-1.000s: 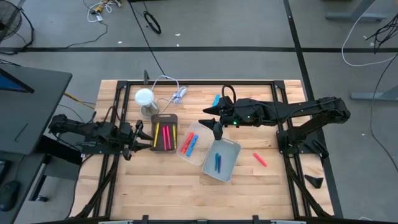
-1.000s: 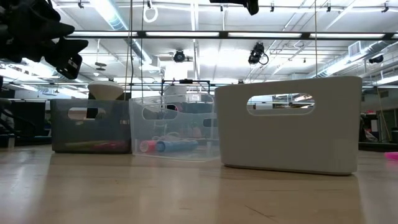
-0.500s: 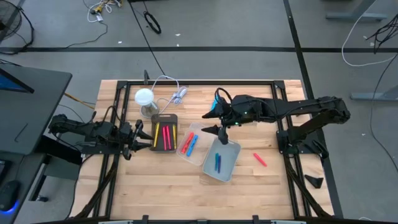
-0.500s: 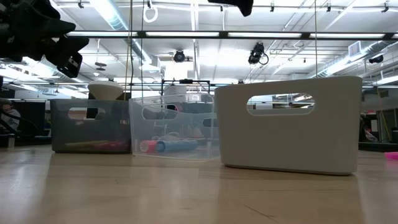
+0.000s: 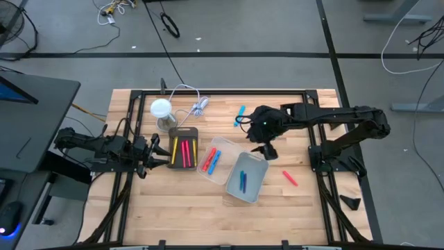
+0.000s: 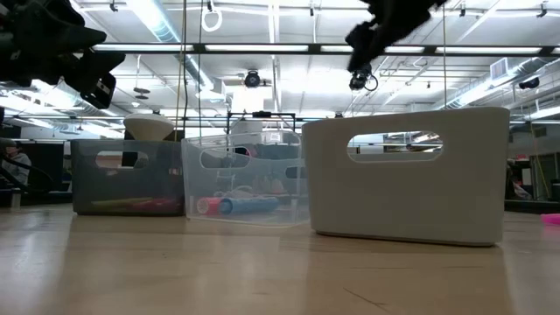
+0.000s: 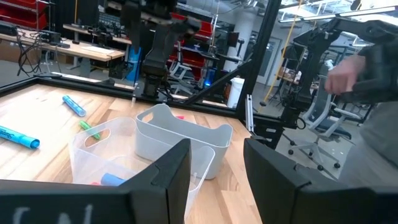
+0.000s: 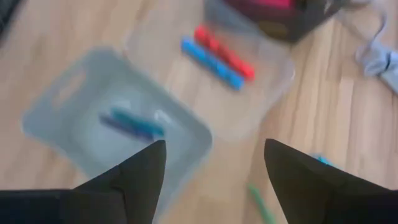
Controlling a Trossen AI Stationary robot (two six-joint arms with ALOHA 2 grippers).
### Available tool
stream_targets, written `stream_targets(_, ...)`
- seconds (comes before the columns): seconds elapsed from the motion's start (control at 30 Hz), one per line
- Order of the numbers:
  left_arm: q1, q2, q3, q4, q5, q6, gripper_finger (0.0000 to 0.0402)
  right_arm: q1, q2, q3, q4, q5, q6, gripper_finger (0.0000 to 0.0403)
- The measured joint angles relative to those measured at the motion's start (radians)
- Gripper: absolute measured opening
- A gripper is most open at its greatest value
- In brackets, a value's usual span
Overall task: Pick & Place Markers
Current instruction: Put the green pen into the gray bin
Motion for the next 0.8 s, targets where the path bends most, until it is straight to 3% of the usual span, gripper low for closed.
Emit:
stream_targets(0.37, 0.0, 0.0, 0.0, 0.0, 0.0, 0.0, 0.0154, -0.067, 0.0, 0.0, -0.24, 0.114, -0.264, 0.0275)
stream_targets(0.8, 0.0, 0.0, 0.0, 0.0, 0.0, 0.0, 0.0154, -0.238, 0.1, 0.031, -0.266, 0.114, -0.294, 0.0275)
